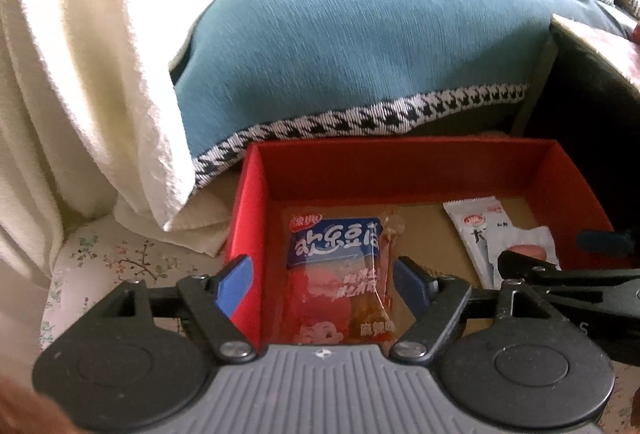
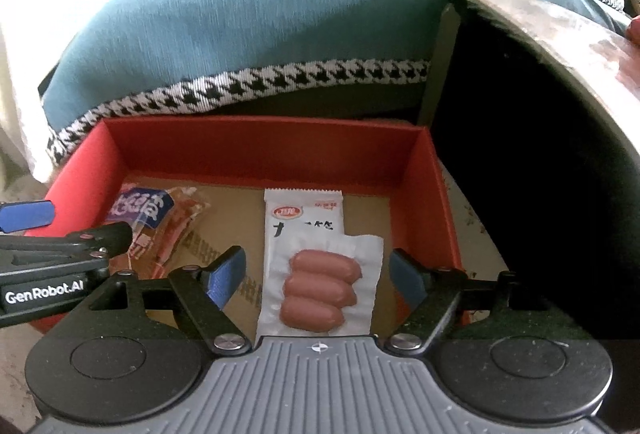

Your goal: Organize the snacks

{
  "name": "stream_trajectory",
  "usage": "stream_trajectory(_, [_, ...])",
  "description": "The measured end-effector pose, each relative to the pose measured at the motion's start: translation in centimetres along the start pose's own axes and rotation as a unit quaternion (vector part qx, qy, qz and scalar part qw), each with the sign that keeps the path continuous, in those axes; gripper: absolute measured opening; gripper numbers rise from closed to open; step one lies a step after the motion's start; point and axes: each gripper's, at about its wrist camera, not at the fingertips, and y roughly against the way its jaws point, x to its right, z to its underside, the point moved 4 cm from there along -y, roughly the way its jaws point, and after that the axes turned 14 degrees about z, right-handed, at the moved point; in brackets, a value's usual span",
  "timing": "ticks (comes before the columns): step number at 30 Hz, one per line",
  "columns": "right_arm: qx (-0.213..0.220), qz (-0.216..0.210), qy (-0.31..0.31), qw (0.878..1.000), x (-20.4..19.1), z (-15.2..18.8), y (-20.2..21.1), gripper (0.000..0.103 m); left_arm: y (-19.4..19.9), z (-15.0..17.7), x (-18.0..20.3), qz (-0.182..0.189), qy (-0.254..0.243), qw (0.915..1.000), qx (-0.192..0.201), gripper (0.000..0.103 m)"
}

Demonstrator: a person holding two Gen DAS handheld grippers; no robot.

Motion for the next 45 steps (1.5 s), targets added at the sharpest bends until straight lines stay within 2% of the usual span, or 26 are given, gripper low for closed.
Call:
stream_trajectory(8, [0.007,-0.006,-0.009,1.0,0.7,-0.2,1.0,0.085,2.0,-0.5,-0.5,0.009,0.004,0.9999,0.011,0.072])
stream_trajectory(15, [0.013,-0.015,-0.009,1.0,0.6,-0.2,2.2,0.085,3.1,-0.1,-0.7,0.011,0.001,0.9999,0.005,0.072])
stream_trajectory(21, [0.019,-0.023,-0.007,1.0,0.4,-0.1,3.3,0.086,4.7,2.2,-1.7,0.006,0.015,0.9998,-0.007,0.073])
stream_trajectory(27, [0.028,-0.035,-0.004,0.999,0.3,0.1,5.0,0.087,6.4,5.1,-3.1,0.021,0.069,0.9972,-0.02,0.079])
stream_trajectory(32, [0.036,-0.043,-0.001,0.998,0.7,0.9,7.0,0.087,7.2,7.0,-3.0,0.017,0.069,0.997,-0.029,0.079])
stream_trajectory(39, [0.036,-0.052,0.005,0.998,1.4,2.8,9.8,0.088,4.7,9.2,-3.8,0.003,0.09,0.9935,-0.069,0.079])
stream_trajectory(45, [0.018,-0.049,0.009,0.999,2.4,5.6,10.7,0.089,2.6,10.0,-3.9,0.002,0.105,0.9909,-0.084,0.079])
